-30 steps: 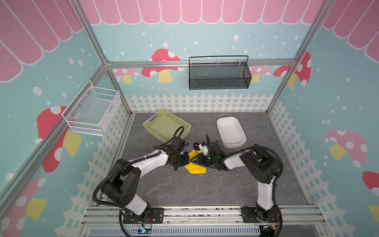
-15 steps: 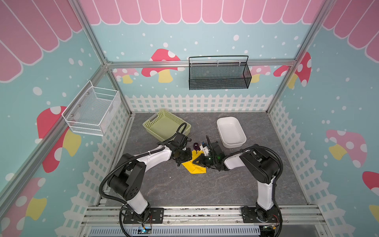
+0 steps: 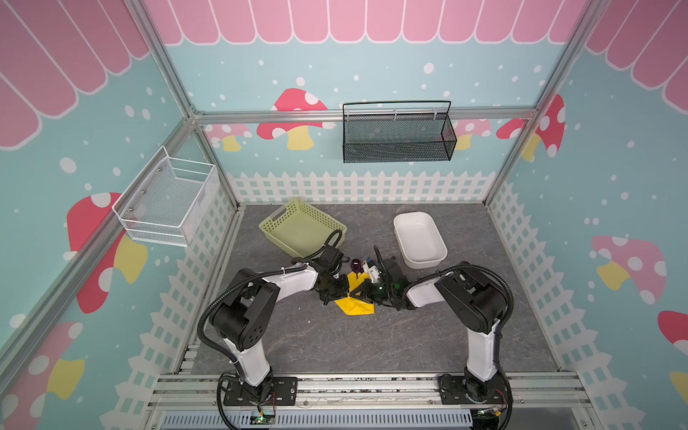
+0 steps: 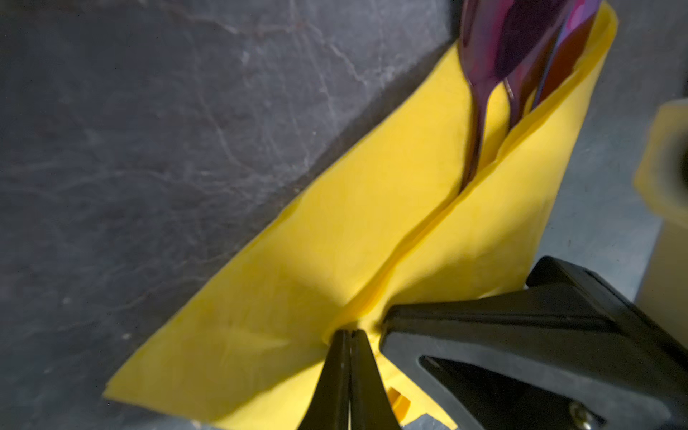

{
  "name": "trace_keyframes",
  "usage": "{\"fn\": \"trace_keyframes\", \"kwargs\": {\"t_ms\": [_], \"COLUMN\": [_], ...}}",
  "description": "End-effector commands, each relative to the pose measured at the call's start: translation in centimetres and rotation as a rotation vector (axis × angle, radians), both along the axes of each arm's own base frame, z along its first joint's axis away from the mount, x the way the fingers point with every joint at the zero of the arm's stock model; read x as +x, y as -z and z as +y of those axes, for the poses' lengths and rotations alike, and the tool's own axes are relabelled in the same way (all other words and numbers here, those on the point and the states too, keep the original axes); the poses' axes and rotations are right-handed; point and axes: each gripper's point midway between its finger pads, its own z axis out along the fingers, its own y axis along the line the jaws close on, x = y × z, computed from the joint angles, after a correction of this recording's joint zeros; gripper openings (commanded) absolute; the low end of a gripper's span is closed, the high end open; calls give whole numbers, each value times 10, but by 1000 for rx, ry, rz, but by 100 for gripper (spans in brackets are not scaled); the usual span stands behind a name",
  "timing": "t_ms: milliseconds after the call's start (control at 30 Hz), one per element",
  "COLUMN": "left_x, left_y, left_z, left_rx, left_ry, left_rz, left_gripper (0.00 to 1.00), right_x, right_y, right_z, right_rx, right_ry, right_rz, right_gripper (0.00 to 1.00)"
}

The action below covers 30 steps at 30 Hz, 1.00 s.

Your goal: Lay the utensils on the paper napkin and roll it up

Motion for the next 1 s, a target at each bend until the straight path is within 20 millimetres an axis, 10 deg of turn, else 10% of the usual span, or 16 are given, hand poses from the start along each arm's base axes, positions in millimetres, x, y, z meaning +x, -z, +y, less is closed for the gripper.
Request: {"fn": "trace_keyframes", "kwargs": {"t_ms": [0,433,967], "left_x": [-3,-9,-11], "left_y": [9,18,20], "left_z": [6,9,12], "left_rx": [30,47,54], "left_ry": [6,15,12], "left_rz": [17,37,44], "left_gripper": [8,6,4], "right_x": [-3,15,9], "right_y": [-4,-49,-17], "right_z": [-2,-18,2], "right_rx": [-22,-197,-334], "right_ry": [6,21,-87], "right_rz": [5,-121,-40], "right_gripper": [6,19,26]}}
